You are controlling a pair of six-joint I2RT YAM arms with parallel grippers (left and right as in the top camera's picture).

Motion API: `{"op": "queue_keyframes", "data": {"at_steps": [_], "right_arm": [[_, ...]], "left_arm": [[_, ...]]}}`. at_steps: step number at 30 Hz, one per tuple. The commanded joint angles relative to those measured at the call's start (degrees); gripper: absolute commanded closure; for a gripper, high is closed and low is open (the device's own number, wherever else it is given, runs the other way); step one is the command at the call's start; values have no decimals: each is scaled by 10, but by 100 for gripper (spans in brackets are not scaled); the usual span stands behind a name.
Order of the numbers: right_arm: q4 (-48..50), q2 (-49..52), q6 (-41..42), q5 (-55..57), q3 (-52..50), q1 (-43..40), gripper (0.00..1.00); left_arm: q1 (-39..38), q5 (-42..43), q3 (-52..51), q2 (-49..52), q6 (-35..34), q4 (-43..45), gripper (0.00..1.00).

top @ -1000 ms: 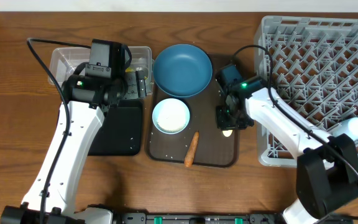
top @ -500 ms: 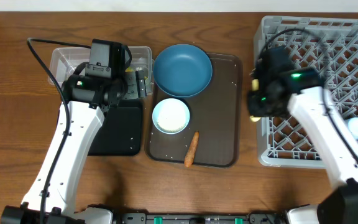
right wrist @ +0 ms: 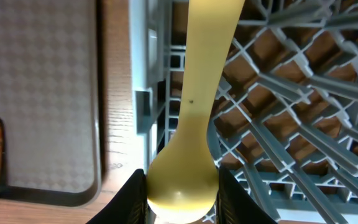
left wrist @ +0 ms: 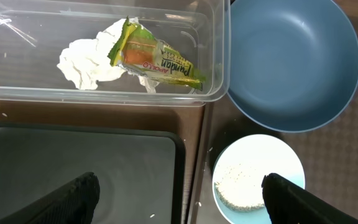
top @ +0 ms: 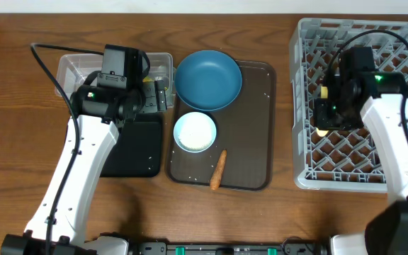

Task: Sort waste into correct bins and load items into the dishwasher rack
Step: 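Carry the yellow spoon with the right gripper and drop it in the rack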

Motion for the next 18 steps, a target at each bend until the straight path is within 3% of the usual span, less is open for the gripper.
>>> {"op": "queue_keyframes", "data": {"at_steps": [1,6,11,18], "right_arm": [[-8,26,-12,2,5,1,79],[-10,68,-11,2,5,8,77],[-13,91,-11,2,5,8,61],[-13,90,-11,2,5,10,56]], "left_arm": [[0,-7,5,2,8,-2,14],[0,-7,5,2,8,-2,14],[0,-7,5,2,8,-2,14],[0,-7,5,2,8,-2,14]]}}
